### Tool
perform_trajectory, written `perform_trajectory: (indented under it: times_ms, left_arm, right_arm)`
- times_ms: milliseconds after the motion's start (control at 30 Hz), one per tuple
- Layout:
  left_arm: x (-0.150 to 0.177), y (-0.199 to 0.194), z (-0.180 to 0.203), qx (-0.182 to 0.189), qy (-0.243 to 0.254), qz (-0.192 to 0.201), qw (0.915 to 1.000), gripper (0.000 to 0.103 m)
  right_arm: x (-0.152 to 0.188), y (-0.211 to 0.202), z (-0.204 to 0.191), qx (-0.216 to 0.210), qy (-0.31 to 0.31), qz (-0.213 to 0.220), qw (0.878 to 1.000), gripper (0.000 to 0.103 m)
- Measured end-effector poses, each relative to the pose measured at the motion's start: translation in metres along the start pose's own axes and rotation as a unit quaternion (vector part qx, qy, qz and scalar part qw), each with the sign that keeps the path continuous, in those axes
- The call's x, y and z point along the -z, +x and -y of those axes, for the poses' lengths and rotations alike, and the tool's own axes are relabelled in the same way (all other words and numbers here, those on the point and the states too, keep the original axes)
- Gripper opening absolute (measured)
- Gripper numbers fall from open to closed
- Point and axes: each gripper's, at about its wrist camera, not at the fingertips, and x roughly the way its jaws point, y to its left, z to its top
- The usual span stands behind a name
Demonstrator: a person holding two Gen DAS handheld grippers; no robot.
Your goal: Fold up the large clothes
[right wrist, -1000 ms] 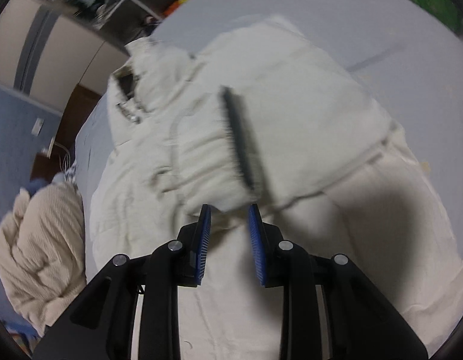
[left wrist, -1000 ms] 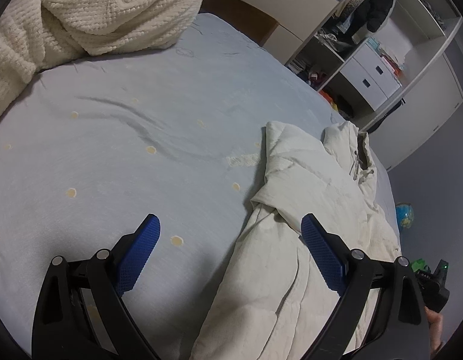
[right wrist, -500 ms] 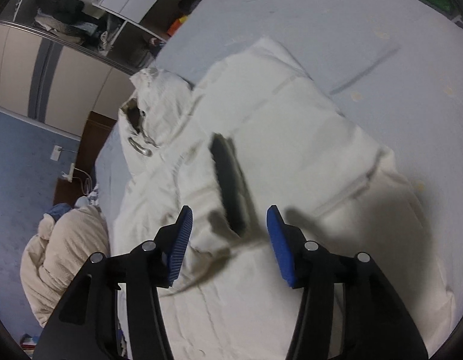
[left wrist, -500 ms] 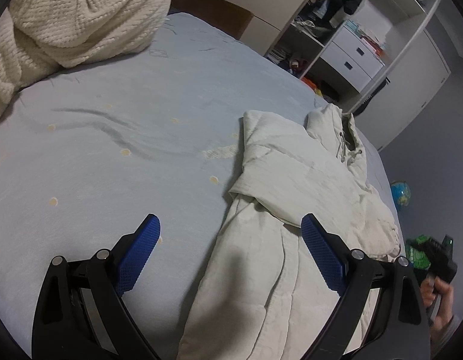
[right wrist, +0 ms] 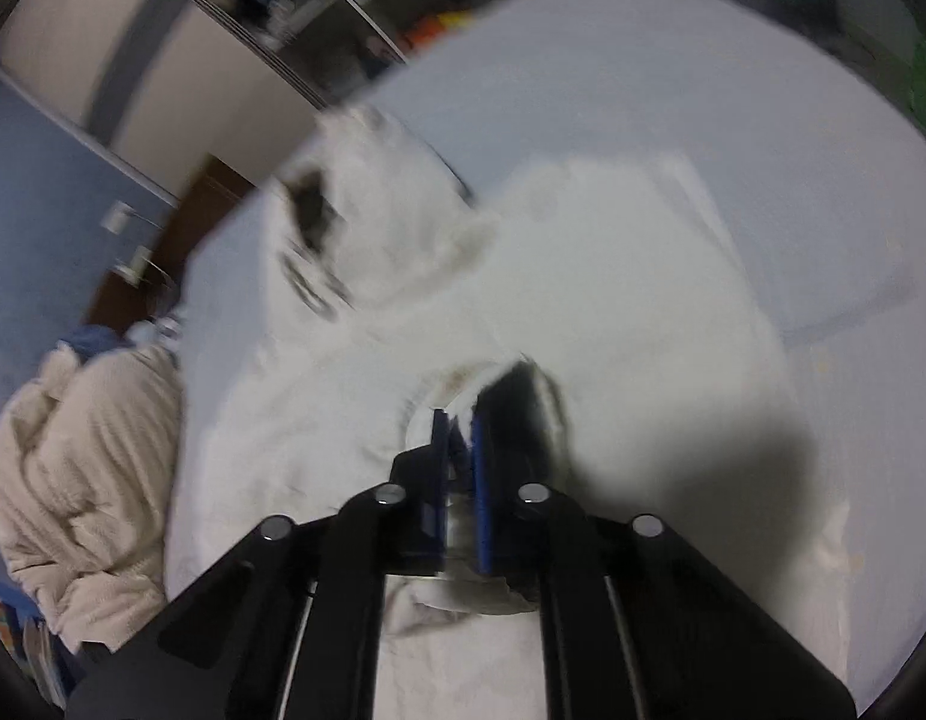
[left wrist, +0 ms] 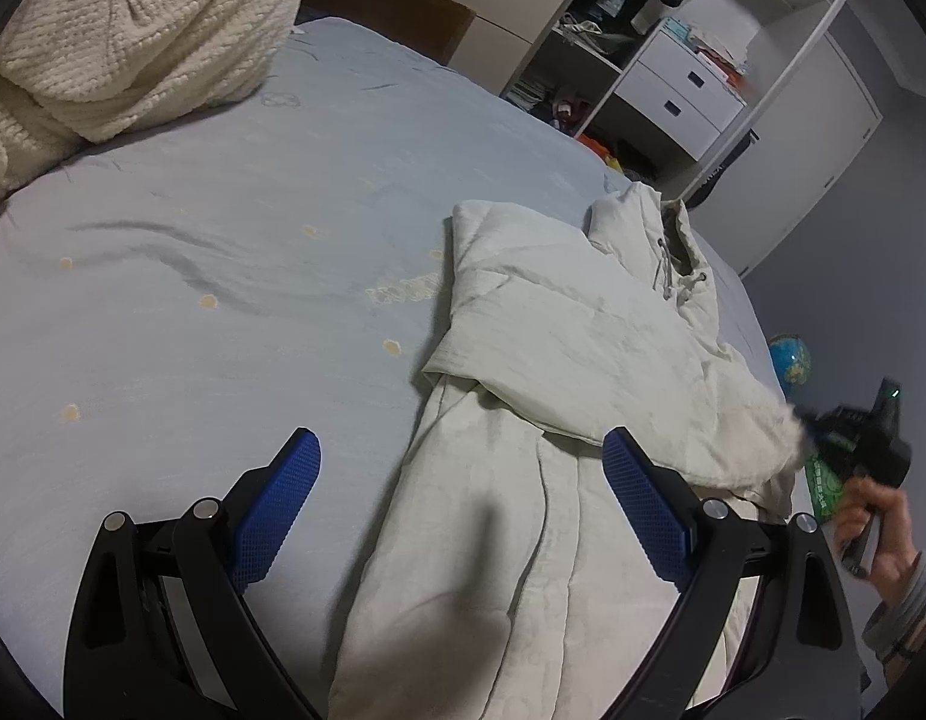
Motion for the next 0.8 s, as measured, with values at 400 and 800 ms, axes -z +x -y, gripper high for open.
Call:
perform_trajectory:
  times_ms: [400, 800]
  left_arm:
    - [0.001, 0.003, 0.007, 0.016, 0.018, 0.001, 0.9997, 0.091]
    - [-0.003, 0.009, 0.038, 0.027, 0.092, 0.003, 0.9954, 0.091]
  right_arm:
    - [0.011, 0.012, 0.029, 0.049, -0.018, -0.011, 0.999, 0.004]
    - [-0.016, -0.011, 0.043, 0.029, -0.025, 0.000, 0.999, 0.050]
